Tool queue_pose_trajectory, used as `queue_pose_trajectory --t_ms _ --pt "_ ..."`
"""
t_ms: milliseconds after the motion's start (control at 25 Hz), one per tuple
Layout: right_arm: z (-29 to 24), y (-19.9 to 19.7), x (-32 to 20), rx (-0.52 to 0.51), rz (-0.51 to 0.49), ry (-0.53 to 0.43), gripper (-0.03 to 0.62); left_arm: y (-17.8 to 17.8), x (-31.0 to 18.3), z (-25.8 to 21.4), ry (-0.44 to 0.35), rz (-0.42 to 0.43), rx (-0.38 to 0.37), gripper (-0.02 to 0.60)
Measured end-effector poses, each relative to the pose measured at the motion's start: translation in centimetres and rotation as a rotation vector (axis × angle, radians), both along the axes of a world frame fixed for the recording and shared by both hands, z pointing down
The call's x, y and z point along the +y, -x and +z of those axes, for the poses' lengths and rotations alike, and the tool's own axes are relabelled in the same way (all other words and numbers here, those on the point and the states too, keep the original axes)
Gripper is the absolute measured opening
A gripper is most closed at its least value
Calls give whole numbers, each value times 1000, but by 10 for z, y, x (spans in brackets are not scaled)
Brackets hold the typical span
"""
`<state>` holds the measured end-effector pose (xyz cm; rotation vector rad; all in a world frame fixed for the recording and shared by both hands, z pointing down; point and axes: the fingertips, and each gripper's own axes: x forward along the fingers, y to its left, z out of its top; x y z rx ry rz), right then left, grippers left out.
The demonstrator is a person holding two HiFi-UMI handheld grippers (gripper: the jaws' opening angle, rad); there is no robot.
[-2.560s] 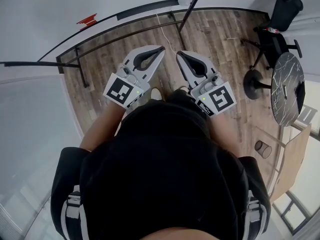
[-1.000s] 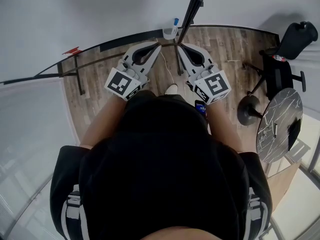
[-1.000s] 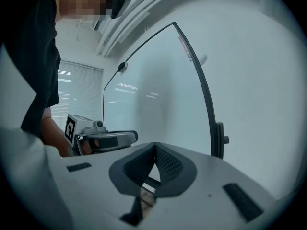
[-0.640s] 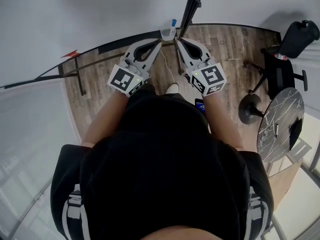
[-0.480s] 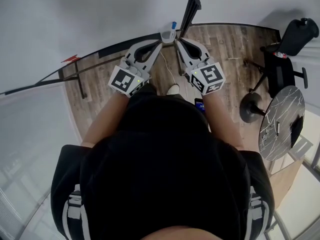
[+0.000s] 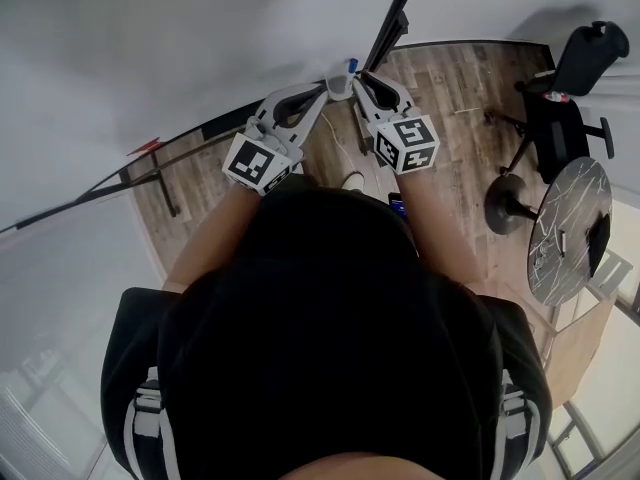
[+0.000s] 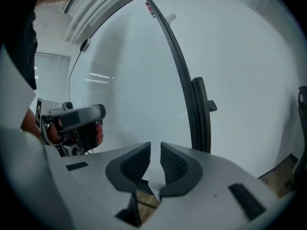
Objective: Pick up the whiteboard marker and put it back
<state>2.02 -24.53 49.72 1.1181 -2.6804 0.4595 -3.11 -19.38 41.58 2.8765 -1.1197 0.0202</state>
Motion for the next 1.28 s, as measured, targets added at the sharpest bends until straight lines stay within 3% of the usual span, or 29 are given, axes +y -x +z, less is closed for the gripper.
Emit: queue_pose_trajectory --t_ms 280,680,1200,1280 --pt "44 0 -25 72 105 82 95 6 -11 1 4 47 6 3" --pt "82 -4 -44 90 163 175 112 8 -15 3 22 72 1 3" --pt "106 7 -51 122 185 188 112 31 -7 11 40 38 -9 3" --pt "108 8 -52 129 193 174 81 36 -6 13 43 32 -11 3"
